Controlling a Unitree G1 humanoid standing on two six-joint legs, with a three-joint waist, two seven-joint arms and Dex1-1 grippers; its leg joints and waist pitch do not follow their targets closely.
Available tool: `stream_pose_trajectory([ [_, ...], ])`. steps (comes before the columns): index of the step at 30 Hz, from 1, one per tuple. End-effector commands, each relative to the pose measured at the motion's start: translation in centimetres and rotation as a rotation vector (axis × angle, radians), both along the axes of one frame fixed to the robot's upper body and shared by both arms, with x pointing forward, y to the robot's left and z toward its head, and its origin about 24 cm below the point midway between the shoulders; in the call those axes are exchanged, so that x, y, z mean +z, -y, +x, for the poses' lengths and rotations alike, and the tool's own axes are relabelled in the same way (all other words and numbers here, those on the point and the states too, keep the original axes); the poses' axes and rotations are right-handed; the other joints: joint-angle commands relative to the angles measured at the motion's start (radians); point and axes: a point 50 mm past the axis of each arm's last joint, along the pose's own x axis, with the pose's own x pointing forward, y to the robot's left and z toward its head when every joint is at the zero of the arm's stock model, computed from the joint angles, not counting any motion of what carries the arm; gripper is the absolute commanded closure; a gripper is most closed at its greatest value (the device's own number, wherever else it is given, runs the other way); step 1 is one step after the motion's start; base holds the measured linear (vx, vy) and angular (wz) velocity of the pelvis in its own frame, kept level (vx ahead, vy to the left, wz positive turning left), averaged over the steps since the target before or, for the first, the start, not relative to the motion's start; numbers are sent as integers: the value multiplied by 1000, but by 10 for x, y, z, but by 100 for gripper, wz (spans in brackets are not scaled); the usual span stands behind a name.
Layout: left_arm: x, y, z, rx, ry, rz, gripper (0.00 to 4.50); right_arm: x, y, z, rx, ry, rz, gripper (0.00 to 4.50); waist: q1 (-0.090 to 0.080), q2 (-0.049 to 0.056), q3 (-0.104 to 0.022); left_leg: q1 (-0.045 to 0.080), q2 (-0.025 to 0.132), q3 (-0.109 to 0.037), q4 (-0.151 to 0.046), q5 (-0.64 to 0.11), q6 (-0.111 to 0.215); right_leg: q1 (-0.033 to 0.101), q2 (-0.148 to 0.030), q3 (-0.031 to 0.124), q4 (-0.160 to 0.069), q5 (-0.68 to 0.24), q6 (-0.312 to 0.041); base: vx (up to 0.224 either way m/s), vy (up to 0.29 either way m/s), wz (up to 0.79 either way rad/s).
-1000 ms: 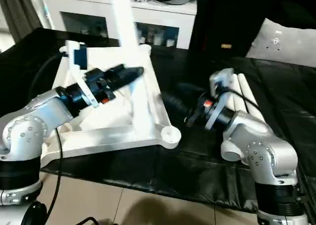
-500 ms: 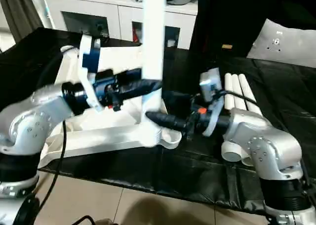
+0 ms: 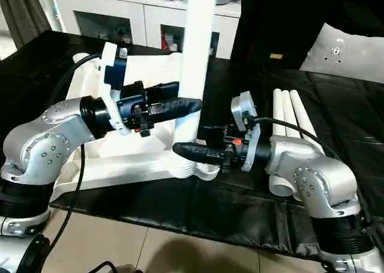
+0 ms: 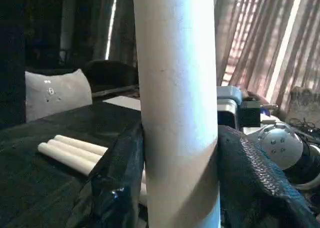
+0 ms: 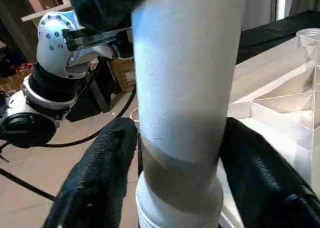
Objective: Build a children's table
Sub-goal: Pick table leg
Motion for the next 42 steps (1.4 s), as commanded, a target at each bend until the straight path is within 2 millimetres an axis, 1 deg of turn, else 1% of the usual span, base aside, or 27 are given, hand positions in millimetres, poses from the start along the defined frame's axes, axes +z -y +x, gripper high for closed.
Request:
stream_pose_trajectory([
  [1, 4, 3, -1, -2, 33, 7, 263, 0, -4, -1, 18, 6, 1, 207, 2, -10, -71, 12, 80, -26, -55, -19, 48, 40, -143, 68, -74, -36, -134, 0, 0, 0],
  [5, 2, 3, -1, 0, 31, 5, 263, -2, -5, -1, 6, 6, 5, 242, 2, -9, -73, 13, 81, -27, -54, -13, 47, 40, -143, 68, -72, -23, -136, 0, 0, 0],
  [6, 2, 3, -1, 3, 30, 7, 263, -3, -5, -1, 1, 5, 8, 242, 2, -10, -72, 12, 79, -26, -54, -15, 48, 41, -143, 68, -73, -21, -136, 0, 0, 0],
  [7, 0, 3, -1, 7, 28, 9, 263, -4, -6, -2, -6, 6, 7, 252, 2, -10, -73, 11, 79, -25, -54, -11, 50, 42, -144, 69, -72, -17, -134, 0, 0, 0],
  [8, 0, 3, -1, 8, 27, 9, 263, -5, -6, -2, -8, 6, 7, 255, 1, -9, -72, 11, 79, -26, -54, -11, 49, 41, -143, 68, -72, -18, -132, 0, 0, 0],
  [11, -1, 2, -1, 15, 23, 11, 263, -7, -6, -3, -16, 3, 8, 260, 2, -8, -72, 13, 81, -26, -55, -19, 47, 40, -144, 68, -73, -29, -134, 0, 0, 0],
  [16, -6, 1, 1, 37, 13, 10, 263, -12, -7, -6, -34, -10, 13, 261, 2, -9, -72, 13, 81, -25, -55, -22, 46, 40, -144, 68, -73, -28, -133, 0, 0, 0],
  [20, -5, 1, -2, 13, 19, -3, 263, -13, -7, -7, -38, -15, 17, 261, 2, -9, -72, 14, 81, -25, -55, -24, 46, 40, -144, 68, -72, -26, -137, 0, 0, 0],
  [21, -4, 1, -4, -3, 22, -8, 263, -12, -7, -7, -43, -15, 17, 261, 1, -6, -71, 14, 81, -25, -56, -29, 44, 39, -145, 68, -74, -35, -136, 0, 0, 0],
  [23, -4, 1, -5, -16, 24, -10, 263, -13, -7, -7, -54, -20, 17, 261, 1, -7, -71, 15, 81, -25, -57, -34, 42, 39, -144, 68, -75, -42, -136, 0, 0, 0],
  [25, -5, 2, -7, -34, 27, -11, 263, -14, -6, -6, -61, -40, 19, 191, 1, -7, -72, 14, 81, -24, -56, -32, 39, 39, -145, 68, -74, -42, -136, 0, 0, 0],
  [28, -5, 3, -9, -44, 26, -9, 264, -14, -7, -6, -49, -60, 24, 188, 1, -8, -72, 14, 81, -24, -57, -30, 40, 40, -145, 68, -73, -38, -139, 0, 0, 0],
  [29, -5, 3, -9, -45, 26, -7, 264, -14, -7, -6, -50, -57, 19, 179, 0, -7, -72, 15, 81, -24, -56, -29, 40, 39, -144, 68, -73, -37, -139, 0, 0, 0],
  [30, -5, 3, -10, -46, 27, -6, 264, -14, -7, -6, -51, -54, 15, 163, 1, -5, -72, 16, 83, -24, -56, -33, 39, 38, -146, 68, -74, -38, -139, 0, 0, 0],
  [31, -5, 3, -10, -46, 28, -6, 264, -14, -7, -6, -54, -54, 11, 154, 0, -7, -72, 15, 83, -25, -57, -33, 38, 39, -145, 68, -72, -33, -142, 0, 0, 0],
  [33, -5, 4, -10, -49, 30, -4, 264, -15, -8, -6, -60, -49, 4, 149, 1, -8, -72, 13, 80, -23, -56, -27, 39, 40, -146, 68, -72, -28, -140, 0, 0, 0],
  [34, -5, 4, -10, -49, 30, -3, 264, -15, -8, -6, -60, -50, 4, 171, 1, -7, -72, 14, 80, -23, -56, -28, 40, 39, -146, 68, -73, -30, -139, 0, 0, 0],
  [37, -5, 4, -10, -46, 33, 2, 264, -15, -8, -6, -62, -54, 5, 188, 1, -8, -71, 13, 80, -23, -56, -35, 37, 40, -145, 68, -74, -46, -135, 0, 0, 0],
  [39, -5, 4, -10, -45, 33, 1, 264, -15, -8, -6, -61, -52, 5, 218, 0, -7, -71, 15, 81, -23, -56, -33, 37, 38, -144, 67, -73, -43, -134, 0, 0, 0],
  [40, -5, 4, -10, -45, 34, 2, 264, -15, -8, -6, -62, -49, 6, 225, 1, -5, -71, 16, 82, -24, -57, -33, 37, 38, -144, 67, -72, -41, -136, 0, 0, 0],
  [42, -4, 4, -10, -43, 34, 3, 264, -16, -8, -6, -63, -46, 6, 228, 1, -7, -71, 14, 81, -24, -57, -37, 36, 39, -146, 67, -73, -40, -137, 0, 0, 0],
])
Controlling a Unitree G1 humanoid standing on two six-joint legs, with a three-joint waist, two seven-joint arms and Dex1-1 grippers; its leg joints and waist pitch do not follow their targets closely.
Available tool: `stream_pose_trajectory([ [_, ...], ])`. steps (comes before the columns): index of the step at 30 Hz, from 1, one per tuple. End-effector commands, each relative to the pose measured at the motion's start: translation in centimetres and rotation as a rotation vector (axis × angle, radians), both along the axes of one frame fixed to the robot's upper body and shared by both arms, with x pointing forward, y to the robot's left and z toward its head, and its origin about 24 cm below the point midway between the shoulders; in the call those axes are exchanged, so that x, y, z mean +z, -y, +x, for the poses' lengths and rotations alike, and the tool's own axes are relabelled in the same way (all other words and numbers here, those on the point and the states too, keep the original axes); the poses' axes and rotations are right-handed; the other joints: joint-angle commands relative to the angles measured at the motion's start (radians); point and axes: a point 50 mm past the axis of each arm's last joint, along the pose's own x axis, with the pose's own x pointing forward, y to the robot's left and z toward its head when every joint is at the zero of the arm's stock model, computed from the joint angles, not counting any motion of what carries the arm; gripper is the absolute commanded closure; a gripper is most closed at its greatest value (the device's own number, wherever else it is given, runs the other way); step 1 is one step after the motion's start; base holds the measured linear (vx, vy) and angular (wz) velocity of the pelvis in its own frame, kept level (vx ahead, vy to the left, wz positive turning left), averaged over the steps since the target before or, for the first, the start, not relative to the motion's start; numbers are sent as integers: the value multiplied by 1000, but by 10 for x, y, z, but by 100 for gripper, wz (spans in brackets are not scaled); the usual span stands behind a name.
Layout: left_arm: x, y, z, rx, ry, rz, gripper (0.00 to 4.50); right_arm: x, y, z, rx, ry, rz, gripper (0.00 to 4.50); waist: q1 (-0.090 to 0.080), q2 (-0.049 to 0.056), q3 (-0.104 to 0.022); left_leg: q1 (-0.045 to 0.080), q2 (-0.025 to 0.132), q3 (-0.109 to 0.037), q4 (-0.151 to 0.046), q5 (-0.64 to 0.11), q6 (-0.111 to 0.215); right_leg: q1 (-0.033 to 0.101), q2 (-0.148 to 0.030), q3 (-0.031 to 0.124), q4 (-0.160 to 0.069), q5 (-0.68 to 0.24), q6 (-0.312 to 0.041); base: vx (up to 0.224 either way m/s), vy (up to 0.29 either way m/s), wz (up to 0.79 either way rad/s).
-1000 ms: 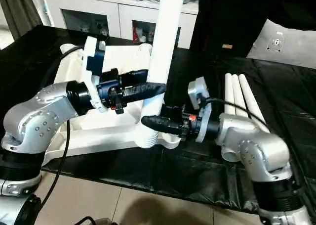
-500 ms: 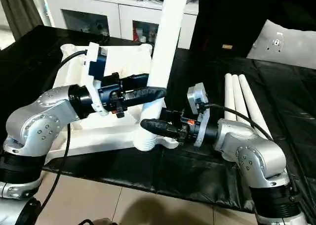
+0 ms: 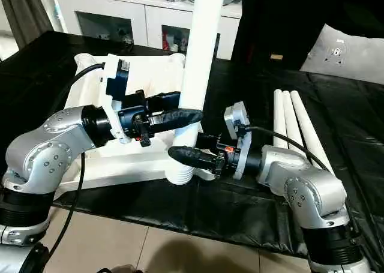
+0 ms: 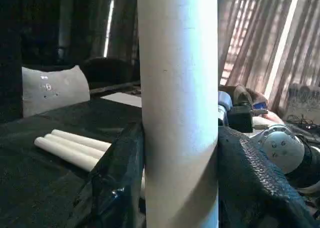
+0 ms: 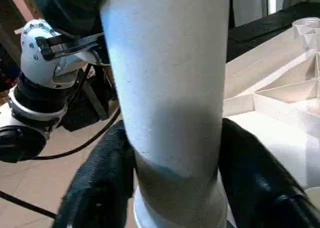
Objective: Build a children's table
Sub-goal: Pick table leg
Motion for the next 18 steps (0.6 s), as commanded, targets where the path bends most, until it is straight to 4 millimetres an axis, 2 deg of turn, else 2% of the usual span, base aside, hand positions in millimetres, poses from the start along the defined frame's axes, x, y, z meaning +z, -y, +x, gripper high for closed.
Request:
stream_pose_trajectory([
  [1, 7, 3, -4, -29, 37, -7, 264, 0, 1, 0, -13, 10, -15, 235, 1, -5, -71, 15, 82, -30, -57, -40, 31, 38, -141, 68, -75, -44, -138, 0, 0, 0],
  [3, 5, 3, -3, -16, 35, 5, 264, 0, 0, 0, -19, 15, -12, 251, 1, -3, -72, 14, 81, -29, -56, -39, 30, 39, -141, 68, -75, -39, -138, 0, 0, 0],
  [6, -6, 3, 4, 73, 47, 94, 264, -2, -1, 0, -36, 19, -10, 252, 2, -4, -71, 14, 81, -30, -57, -41, 31, 39, -141, 69, -75, -37, -133, 0, 0, 0],
  [7, -10, 2, 7, 107, 30, 114, 208, -4, -1, 0, -53, 21, -15, 255, 2, 0, -71, 14, 82, -31, -57, -41, 28, 38, -140, 69, -74, -39, -130, 0, 0, 0],
  [8, -12, 2, 9, 119, 25, 122, 194, -5, -1, 1, -69, 25, -24, 255, 2, -1, -71, 15, 82, -31, -58, -42, 26, 37, -140, 68, -75, -40, -130, 0, 0, 0],
  [9, -13, 1, 9, 129, 25, 126, 194, -6, -2, 2, -86, 35, -36, 255, 1, -3, -72, 14, 82, -31, -57, -41, 24, 38, -141, 68, -75, -36, -131, 0, 0, 0],
  [10, -14, 1, 10, 139, 22, 128, 188, -8, -2, 5, -124, 45, -44, 256, 0, 4, -72, 15, 83, -32, -58, -44, 18, 36, -142, 68, -74, -36, -132, 0, 0, 0],
  [11, -15, 1, 10, 146, 21, 128, 188, -9, -2, 6, -149, 53, -50, 256, -3, 2, -72, 16, 83, -31, -58, -48, 15, 36, -141, 68, -76, -38, -132, 0, 0, 0],
  [14, -16, 1, 9, 180, 37, 137, 151, -11, -3, 11, -223, 78, -53, 257, -4, 1, -72, 17, 83, -32, -58, -54, 8, 38, -142, 68, -74, -36, -141, 0, 0, 0],
  [16, -19, 1, 12, 259, 79, 153, 141, -12, -6, 15, -287, 94, -49, 257, -7, 4, -71, 16, 87, -34, -61, -60, 6, 35, -143, 69, -75, -31, -144, 0, 0, 0],
  [18, -20, 1, 14, 307, 106, 165, 114, -12, -7, 18, -319, 104, -44, 257, -6, 5, -72, 17, 85, -33, -61, -58, 4, 37, -143, 69, -74, -25, -147, 0, 0, 0],
])
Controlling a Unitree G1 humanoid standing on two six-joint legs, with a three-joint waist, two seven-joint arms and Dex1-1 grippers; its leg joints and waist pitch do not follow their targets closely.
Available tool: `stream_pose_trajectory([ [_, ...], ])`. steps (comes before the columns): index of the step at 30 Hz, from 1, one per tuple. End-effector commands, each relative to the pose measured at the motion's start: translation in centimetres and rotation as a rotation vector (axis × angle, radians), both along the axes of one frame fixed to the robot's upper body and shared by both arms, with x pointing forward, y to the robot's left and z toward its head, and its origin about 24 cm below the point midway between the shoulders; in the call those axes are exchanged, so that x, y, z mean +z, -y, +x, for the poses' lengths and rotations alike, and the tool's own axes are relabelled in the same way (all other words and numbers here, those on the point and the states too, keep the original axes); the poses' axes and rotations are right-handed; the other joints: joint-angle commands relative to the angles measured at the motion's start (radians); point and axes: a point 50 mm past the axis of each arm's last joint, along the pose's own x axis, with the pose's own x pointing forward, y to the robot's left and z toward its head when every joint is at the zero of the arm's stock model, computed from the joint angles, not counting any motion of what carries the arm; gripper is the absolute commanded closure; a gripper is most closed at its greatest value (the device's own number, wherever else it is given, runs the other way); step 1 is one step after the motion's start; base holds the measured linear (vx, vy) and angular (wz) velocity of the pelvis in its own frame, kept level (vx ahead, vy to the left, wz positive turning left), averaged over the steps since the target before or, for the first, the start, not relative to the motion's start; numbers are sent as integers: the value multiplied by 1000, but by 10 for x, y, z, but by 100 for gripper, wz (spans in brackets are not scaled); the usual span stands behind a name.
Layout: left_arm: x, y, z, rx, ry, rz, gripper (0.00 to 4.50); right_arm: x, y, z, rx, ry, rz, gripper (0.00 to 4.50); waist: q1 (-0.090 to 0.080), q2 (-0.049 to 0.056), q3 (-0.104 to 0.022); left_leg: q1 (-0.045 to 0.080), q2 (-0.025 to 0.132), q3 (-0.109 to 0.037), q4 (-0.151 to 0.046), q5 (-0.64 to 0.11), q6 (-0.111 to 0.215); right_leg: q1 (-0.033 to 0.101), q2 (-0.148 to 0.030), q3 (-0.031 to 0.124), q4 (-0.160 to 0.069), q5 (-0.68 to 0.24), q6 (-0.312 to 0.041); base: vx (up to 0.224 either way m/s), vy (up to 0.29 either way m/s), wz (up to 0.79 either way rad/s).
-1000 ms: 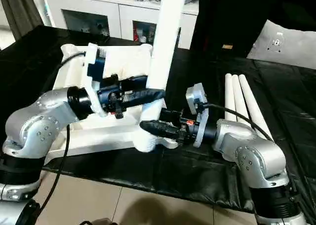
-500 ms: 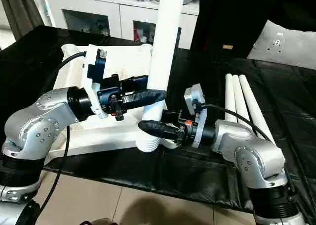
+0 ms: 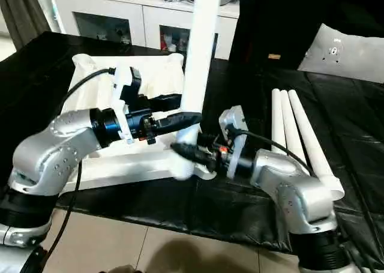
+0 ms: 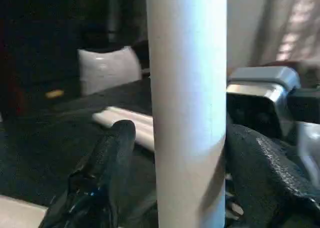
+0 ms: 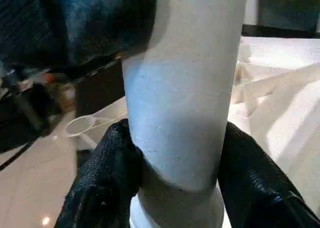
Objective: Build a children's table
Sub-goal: Pick table leg
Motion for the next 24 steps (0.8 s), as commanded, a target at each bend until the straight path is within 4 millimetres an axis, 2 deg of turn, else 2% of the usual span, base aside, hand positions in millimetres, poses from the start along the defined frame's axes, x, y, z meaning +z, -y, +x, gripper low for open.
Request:
stream_pose_trajectory([
  [1, -1, 0, 2, 66, 36, 30, 110, 7, 2, 4, -54, 52, -6, 257, -1, 4, -72, 17, 86, -33, -60, -56, 7, 37, -141, 70, -73, -21, -147, 0, 0, 0],
  [3, -2, 1, 3, 115, 41, 30, 110, 7, 0, 7, -93, 63, -5, 257, -1, 8, -73, 18, 89, -34, -61, -54, 5, 34, -141, 70, -69, 3, -151, 0, 0, 0],
  [5, -3, 4, 3, 177, 41, 11, 109, 7, -3, 10, -139, 75, -5, 257, -2, 6, -73, 17, 89, -35, -61, -54, 2, 36, -144, 69, -67, 20, -160, 0, 0, 0],
  [7, -5, 8, 4, 305, 64, 0, 143, 5, -7, 14, -195, 81, -10, 257, -5, 5, -72, 17, 90, -34, -62, -64, 1, 37, -145, 70, -68, 18, -170, 0, 0, 0],
  [9, -7, 9, 5, 352, 80, 9, 145, 3, -8, 16, -224, 82, -11, 257, -5, 1, -71, 17, 87, -32, -61, -69, 5, 38, -145, 71, -74, -2, -161, 0, 0, 0],
  [10, -11, 12, 4, 400, 68, 1, 149, 1, -10, 18, -240, 78, -10, 257, -5, 2, -70, 16, 87, -32, -61, -70, 4, 38, -144, 71, -74, -13, -154, 0, 0, 0],
  [11, -13, 14, 4, 418, 59, -6, 177, 1, -11, 19, -246, 76, -9, 257, -7, 1, -70, 16, 88, -32, -62, -73, 4, 38, -144, 72, -74, -15, -153, 0, 0, 0],
  [12, -14, 15, 3, 421, 46, -17, 186, 1, -12, 19, -248, 75, -7, 257, -8, -6, -69, 14, 86, -31, -62, -70, 6, 40, -144, 72, -76, -15, -150, 0, 0, 0],
  [13, -16, 17, 2, 414, 42, -16, 186, 1, -13, 19, -245, 75, -6, 257, -6, -2, -70, 15, 85, -32, -61, -65, 9, 39, -145, 72, -75, -17, -148, 0, 0, 0],
  [17, -19, 26, -1, 411, 34, -15, 233, 1, -20, 19, -233, 79, -2, 257, -9, -5, -69, 13, 85, -32, -61, -66, 18, 37, -144, 71, -76, -20, -136, 0, 0, 0],
  [24, -18, 35, -1, 433, 9, -46, 256, 0, -24, 20, -232, 88, -3, 257, -13, -3, -67, 15, 86, -32, -63, -85, 11, 34, -144, 71, -79, -47, -136, 0, 0, 0],
])
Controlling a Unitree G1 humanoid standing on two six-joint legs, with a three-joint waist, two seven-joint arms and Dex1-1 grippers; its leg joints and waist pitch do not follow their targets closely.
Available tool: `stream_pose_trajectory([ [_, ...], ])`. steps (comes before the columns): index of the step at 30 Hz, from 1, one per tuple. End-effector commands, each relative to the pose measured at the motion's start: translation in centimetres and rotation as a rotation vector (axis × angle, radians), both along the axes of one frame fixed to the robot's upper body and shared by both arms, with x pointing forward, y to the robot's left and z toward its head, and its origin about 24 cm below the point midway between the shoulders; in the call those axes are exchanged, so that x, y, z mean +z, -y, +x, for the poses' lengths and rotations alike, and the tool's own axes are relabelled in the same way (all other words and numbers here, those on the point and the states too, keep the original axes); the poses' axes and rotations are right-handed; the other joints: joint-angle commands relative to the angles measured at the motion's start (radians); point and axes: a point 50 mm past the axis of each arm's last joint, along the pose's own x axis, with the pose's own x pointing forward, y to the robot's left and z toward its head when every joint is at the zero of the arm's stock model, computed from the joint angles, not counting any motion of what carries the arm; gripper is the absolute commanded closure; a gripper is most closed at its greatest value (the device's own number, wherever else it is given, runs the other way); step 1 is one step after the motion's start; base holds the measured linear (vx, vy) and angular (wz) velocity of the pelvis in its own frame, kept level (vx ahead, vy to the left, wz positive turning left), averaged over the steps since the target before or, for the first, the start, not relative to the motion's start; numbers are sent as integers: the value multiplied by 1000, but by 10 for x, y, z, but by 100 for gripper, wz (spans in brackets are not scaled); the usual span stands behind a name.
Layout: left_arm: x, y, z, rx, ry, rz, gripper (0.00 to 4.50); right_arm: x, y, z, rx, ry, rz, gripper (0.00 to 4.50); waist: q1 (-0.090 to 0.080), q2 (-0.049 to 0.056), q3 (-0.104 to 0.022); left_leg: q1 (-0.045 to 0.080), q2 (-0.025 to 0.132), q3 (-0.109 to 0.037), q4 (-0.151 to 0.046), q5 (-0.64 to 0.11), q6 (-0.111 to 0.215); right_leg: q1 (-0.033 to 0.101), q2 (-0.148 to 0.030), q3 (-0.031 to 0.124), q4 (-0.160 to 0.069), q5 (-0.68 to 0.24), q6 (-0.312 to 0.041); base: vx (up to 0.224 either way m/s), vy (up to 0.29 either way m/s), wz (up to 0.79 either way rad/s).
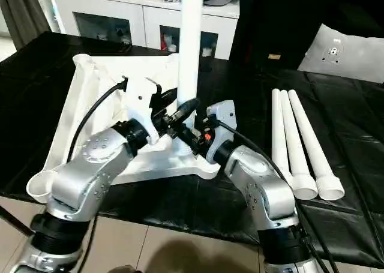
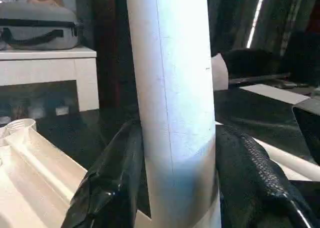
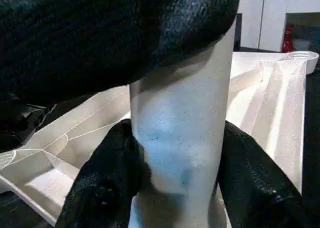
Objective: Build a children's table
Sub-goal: Pick table leg
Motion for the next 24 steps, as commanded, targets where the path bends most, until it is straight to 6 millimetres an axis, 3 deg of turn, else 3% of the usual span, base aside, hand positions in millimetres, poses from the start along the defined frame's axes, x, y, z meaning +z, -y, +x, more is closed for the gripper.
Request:
stream_pose_trajectory([
  [1, 1, 4, 0, 13, -21, -25, 256, 9, -4, 1, 13, 49, 6, 257, -2, -2, -68, 15, 85, -36, -62, -84, 10, 35, -141, 72, -79, -46, -140, 0, 0, 0],
  [11, 6, 0, 3, 22, -24, -64, 260, 8, -2, 2, -3, 60, -25, 257, -7, 4, -68, 14, 86, -38, -62, -89, 12, 36, -140, 72, -78, -25, -150, 0, 0, 0],
  [22, 11, -5, 9, 45, -57, -133, 260, 9, 0, 7, -32, 69, -33, 257, -9, 2, -68, 15, 86, -38, -62, -93, 14, 37, -141, 71, -78, -24, -158, 0, 0, 0],
  [23, 11, -5, 9, 46, -57, -134, 260, 10, 1, 7, -30, 69, -29, 201, -8, 3, -68, 14, 86, -38, -62, -91, 14, 37, -141, 72, -79, -25, -157, 0, 0, 0],
  [24, 11, -5, 9, 46, -57, -134, 260, 10, 1, 7, -29, 68, -26, 201, -9, 1, -68, 15, 86, -37, -62, -92, 15, 36, -140, 72, -79, -26, -156, 0, 0, 0],
])
